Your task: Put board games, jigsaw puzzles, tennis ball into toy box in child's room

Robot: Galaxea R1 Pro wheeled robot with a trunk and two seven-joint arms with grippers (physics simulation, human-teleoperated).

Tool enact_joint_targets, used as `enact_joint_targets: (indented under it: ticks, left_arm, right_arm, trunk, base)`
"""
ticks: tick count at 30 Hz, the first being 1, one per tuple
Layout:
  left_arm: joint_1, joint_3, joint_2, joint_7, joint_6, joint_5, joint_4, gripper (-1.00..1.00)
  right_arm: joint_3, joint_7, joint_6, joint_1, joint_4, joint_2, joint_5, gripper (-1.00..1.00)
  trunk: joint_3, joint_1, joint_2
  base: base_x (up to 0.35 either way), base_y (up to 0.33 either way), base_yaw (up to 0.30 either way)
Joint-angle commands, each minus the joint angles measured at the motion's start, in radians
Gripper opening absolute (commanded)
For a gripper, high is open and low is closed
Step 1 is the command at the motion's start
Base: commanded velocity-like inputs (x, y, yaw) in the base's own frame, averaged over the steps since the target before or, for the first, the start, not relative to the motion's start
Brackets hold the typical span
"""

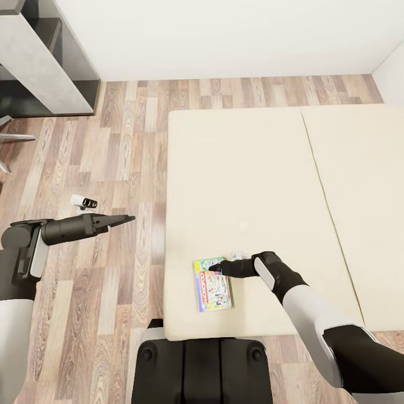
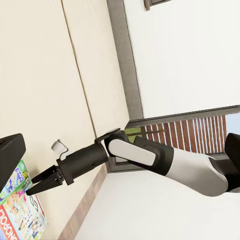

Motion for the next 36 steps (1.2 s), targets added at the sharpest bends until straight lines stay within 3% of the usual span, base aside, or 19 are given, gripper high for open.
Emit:
enact_joint_targets:
  ticks: [1, 36]
  left_arm:
    - [0.0, 0.0, 0.0, -0.004, 0.011, 0.0, 0.0, 1.0]
    - [0.0, 0.0, 0.007, -0.004, 0.011, 0.0, 0.001, 1.0]
  right_arm:
    - [0.004, -0.001, 0.004, 0.0, -0.001, 0.0, -0.005, 1.0]
    - [0.004, -0.001, 0.005, 0.0, -0.001, 0.0, -0.007, 1.0]
  trunk:
    - [-0.001, 0.001, -0.002]
    - [-0.001, 0.001, -0.002]
  base:
    - [0.0, 0.0, 0.0]
    - [0.0, 0.023, 0.0]
